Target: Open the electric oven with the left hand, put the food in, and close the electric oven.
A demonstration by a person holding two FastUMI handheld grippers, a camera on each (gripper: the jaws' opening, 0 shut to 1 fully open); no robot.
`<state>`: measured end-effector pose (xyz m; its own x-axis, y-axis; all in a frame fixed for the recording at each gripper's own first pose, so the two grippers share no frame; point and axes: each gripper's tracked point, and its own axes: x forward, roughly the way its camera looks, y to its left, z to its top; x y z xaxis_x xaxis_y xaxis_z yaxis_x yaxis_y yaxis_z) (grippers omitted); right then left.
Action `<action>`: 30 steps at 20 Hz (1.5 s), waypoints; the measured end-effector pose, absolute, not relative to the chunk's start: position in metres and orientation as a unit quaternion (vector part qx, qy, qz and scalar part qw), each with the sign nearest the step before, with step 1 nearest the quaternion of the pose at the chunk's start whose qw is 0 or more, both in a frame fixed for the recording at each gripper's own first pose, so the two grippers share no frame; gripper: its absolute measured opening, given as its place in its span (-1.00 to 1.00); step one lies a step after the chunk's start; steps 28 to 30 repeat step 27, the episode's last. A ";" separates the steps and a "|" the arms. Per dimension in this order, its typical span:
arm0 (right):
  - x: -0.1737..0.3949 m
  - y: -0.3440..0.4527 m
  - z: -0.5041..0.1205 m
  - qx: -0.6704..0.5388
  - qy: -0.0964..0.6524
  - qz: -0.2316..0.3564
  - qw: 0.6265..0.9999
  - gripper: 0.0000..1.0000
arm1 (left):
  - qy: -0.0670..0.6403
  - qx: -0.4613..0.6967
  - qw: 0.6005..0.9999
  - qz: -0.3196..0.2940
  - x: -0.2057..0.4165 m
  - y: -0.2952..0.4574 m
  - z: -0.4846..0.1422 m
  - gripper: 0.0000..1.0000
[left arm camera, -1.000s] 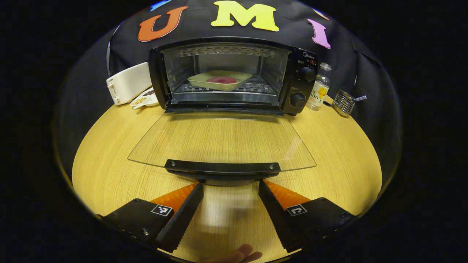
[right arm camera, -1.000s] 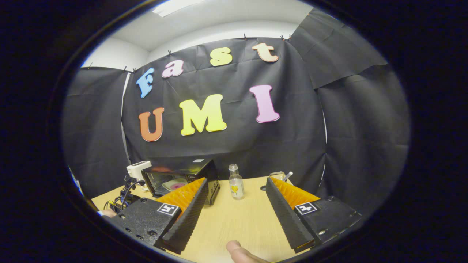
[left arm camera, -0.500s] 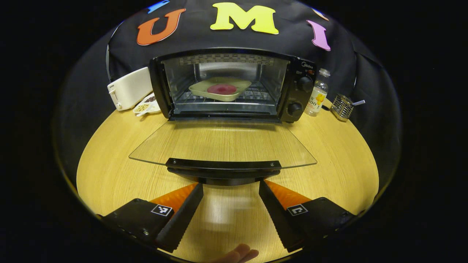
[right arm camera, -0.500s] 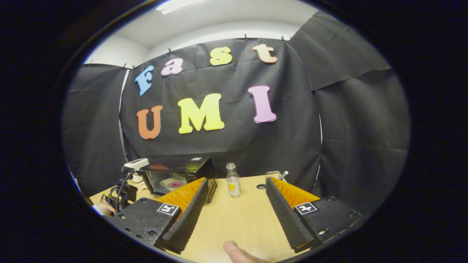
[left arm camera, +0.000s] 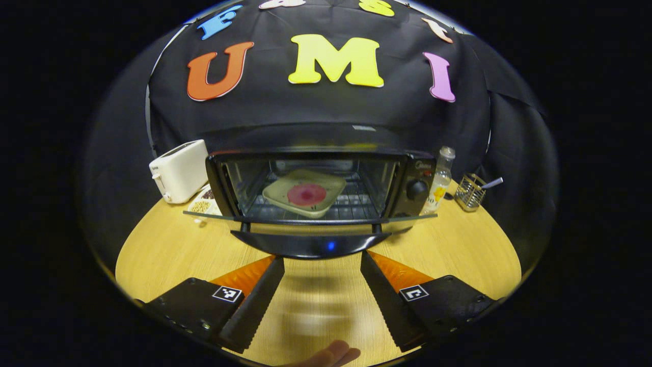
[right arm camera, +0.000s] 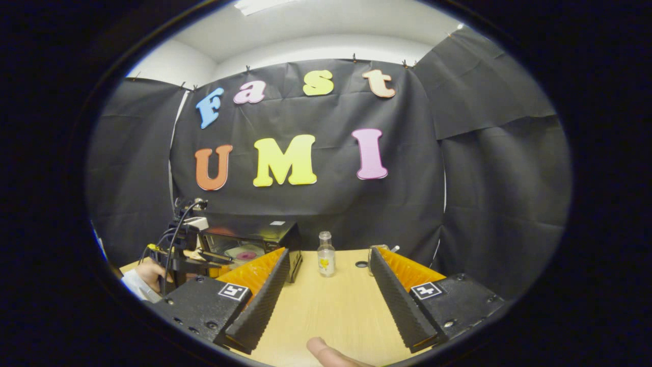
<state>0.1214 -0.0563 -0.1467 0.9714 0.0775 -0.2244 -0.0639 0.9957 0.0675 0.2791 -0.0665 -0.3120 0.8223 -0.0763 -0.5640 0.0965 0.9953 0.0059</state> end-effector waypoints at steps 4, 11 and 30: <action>0.115 -0.054 -0.135 0.023 0.104 0.030 0.994 1.00 | 0.236 -0.004 0.971 -0.043 0.309 -0.060 -0.279 0.94; 0.090 -0.044 -0.126 0.018 0.100 0.028 0.994 0.92 | 0.162 -0.018 0.986 -0.038 0.213 -0.054 -0.201 0.91; -0.019 -0.031 -0.073 -0.036 0.044 0.000 0.998 1.00 | 0.037 0.037 0.998 -0.031 -0.028 -0.064 -0.090 0.89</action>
